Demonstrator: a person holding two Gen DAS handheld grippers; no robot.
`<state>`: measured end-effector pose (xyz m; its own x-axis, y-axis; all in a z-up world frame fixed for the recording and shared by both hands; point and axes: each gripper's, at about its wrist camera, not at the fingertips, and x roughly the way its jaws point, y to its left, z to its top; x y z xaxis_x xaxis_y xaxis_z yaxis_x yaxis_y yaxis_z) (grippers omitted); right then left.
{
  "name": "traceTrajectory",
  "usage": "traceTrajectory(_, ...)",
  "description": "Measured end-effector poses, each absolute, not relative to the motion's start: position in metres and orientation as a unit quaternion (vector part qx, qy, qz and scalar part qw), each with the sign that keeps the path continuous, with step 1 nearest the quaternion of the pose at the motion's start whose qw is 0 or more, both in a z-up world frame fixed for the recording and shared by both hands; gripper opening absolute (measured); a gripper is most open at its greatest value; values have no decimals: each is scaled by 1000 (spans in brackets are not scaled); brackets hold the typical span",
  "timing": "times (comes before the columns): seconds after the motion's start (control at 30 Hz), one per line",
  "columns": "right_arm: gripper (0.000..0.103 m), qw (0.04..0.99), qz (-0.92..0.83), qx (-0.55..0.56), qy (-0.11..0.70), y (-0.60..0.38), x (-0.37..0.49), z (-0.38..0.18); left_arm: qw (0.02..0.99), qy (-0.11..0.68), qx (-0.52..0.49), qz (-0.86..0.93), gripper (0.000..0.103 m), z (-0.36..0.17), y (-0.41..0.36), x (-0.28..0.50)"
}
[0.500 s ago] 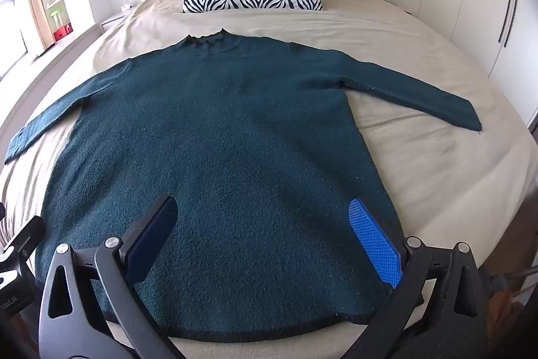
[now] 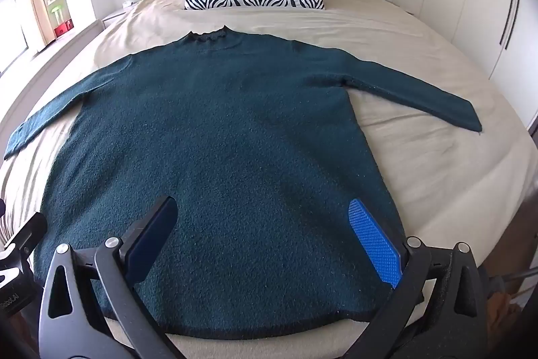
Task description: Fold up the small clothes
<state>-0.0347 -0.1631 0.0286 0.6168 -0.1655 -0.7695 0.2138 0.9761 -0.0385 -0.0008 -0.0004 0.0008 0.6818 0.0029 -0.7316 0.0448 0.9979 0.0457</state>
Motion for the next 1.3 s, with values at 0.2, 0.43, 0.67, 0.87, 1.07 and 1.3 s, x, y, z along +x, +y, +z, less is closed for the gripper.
traceTrajectory(0.2,103,899,-106,26,425,-163,-34,30,916,399,30,-12,103,-3,-1,0)
traceTrajectory(0.43,103,898,-107,24,426,-163,-34,29,916,400,30,-12,103,-6,-3,-1)
traceTrajectory(0.67,103,898,-107,21,427,-161,-34,28,916,400,29,-13,103,-6,-2,0)
traceTrajectory(0.87,103,897,-107,17,429,-160,-34,28,916,400,29,-14,103,-6,-1,0)
traceTrajectory(1.07,103,897,-107,16,429,-158,-34,27,916,400,28,-13,103,-6,-2,0)
traceTrajectory(1.3,103,897,-106,16,429,-157,-36,28,916,401,29,-13,103,-6,-1,0)
